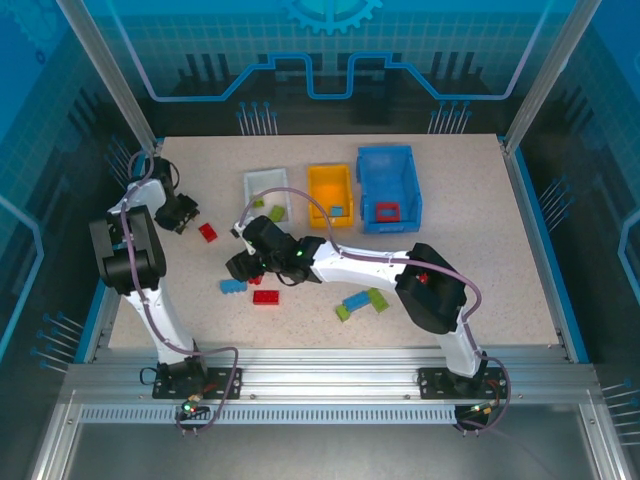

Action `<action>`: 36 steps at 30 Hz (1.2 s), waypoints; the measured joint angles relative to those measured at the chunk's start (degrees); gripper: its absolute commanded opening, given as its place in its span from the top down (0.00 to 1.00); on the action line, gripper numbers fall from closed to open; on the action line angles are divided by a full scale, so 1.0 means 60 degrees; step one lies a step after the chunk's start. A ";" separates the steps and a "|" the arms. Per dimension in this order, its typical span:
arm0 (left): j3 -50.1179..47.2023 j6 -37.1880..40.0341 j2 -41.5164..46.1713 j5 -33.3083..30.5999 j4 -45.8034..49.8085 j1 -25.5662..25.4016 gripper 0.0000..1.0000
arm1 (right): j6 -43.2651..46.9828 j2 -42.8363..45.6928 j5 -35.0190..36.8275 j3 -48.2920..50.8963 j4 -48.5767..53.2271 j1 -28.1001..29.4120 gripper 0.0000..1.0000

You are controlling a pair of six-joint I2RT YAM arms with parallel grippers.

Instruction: Sort the legos into containers by color

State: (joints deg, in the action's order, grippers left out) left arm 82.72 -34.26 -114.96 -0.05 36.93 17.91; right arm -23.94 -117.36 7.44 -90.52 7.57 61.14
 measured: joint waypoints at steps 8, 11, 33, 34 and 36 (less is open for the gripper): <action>-0.1118 -0.0113 0.0255 0.0029 -0.0652 -0.0433 0.66 | -0.0109 0.0025 0.0000 0.0211 -0.0113 0.0000 0.33; -0.1905 -0.0372 0.0922 0.0160 -0.0929 -0.0659 0.67 | -0.0113 0.0131 0.0007 0.0350 -0.0138 0.0000 0.33; -0.4601 -0.1279 0.5049 -0.0091 -0.1330 -0.1257 0.47 | 0.1373 -0.3056 0.0193 -0.3956 0.2670 -0.0601 0.27; -0.4615 -0.1268 0.5584 -0.0266 -0.1231 -0.1140 0.47 | 0.1457 -0.3319 0.0215 -0.4346 0.2929 -0.0641 0.27; -0.4615 -0.1260 0.6462 -0.0506 -0.1126 -0.1035 0.46 | 0.1563 -0.3763 0.0237 -0.5045 0.3315 -0.0663 0.26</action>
State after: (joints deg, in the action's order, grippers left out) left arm 55.02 -41.82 -76.18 -3.09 30.17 11.70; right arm -14.57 -139.94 8.86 -120.79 27.46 57.17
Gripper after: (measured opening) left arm 0.533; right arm 0.731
